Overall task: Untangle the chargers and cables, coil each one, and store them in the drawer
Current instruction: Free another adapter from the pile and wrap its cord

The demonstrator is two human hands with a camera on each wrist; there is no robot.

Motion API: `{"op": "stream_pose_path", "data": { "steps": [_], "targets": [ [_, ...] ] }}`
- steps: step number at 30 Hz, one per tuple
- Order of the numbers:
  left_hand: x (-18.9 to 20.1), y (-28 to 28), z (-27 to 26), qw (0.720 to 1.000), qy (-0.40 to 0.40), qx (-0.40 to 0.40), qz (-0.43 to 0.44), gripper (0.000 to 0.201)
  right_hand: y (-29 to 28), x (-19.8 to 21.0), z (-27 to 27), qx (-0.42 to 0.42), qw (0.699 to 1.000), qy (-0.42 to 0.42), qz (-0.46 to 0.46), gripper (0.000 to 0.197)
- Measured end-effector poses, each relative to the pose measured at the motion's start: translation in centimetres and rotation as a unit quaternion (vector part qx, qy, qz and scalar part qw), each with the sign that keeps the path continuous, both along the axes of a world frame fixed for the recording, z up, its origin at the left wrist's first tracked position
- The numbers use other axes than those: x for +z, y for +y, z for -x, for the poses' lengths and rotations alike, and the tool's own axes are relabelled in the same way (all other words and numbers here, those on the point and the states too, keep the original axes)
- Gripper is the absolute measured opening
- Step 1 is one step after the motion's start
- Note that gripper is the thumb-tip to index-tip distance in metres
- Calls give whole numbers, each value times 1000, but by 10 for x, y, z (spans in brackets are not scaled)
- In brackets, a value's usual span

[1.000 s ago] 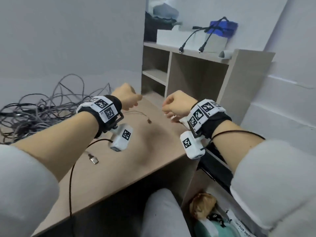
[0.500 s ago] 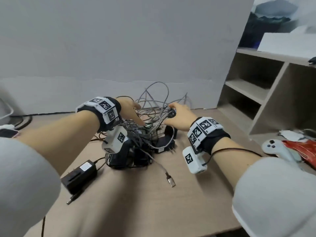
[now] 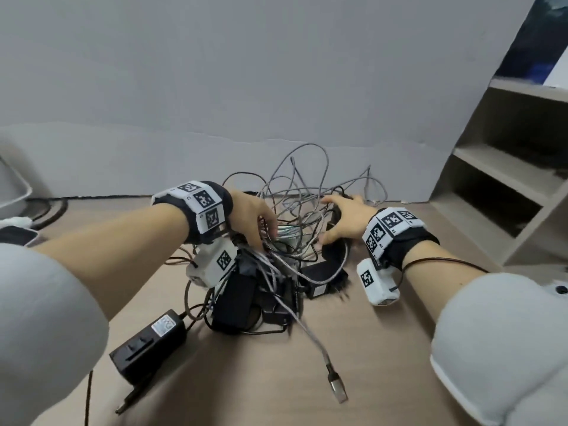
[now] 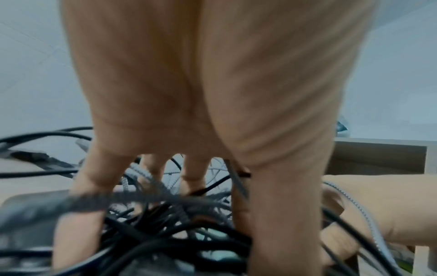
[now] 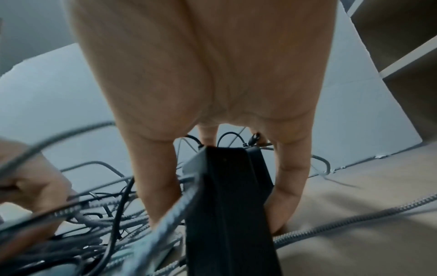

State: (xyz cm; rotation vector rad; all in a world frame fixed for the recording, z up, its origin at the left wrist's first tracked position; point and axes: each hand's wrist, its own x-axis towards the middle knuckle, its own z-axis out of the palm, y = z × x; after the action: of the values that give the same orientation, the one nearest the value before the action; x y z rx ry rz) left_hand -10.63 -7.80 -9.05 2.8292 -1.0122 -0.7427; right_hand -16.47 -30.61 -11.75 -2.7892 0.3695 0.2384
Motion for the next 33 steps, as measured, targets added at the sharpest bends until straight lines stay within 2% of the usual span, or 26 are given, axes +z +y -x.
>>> {"op": "stream_pose_path", "data": {
  "steps": [3,7,10,15,17,19,21,24,26,29,30,32,33],
  "targets": [
    [3,7,-4,995,3,36,90,28,4,3,3,3,1000,9,22,73],
    [23,15,-9,975,-12,86,203,31,-1,3,-1,3,1000,-3,9,72],
    [45,17,-8,949,26,110,296,31,5,23,14,9,998,-30,-54,56],
    [75,17,-9,898,47,124,419,20,1,55,29,-40,977,-113,-177,57],
    [84,16,-10,860,83,156,479,17,4,68,35,-66,950,-190,-241,47],
    [94,12,-8,796,148,208,548,18,14,84,42,-90,909,-313,-261,29],
    [106,8,-3,745,199,250,585,20,26,98,49,-112,869,-412,-249,30],
    [124,6,2,703,237,271,613,16,44,110,57,-74,836,-471,-272,26],
    [136,6,4,681,239,276,635,16,53,111,58,-13,850,-436,-296,15],
    [151,7,11,677,236,242,654,16,57,100,44,20,901,-347,-259,3],
    [154,6,14,674,238,223,663,16,57,96,39,24,911,-324,-254,7],
    [155,6,19,669,236,183,680,19,57,88,31,44,921,-296,-249,33],
    [153,5,20,675,231,167,681,20,57,85,27,53,921,-299,-245,34]
  ]
}}
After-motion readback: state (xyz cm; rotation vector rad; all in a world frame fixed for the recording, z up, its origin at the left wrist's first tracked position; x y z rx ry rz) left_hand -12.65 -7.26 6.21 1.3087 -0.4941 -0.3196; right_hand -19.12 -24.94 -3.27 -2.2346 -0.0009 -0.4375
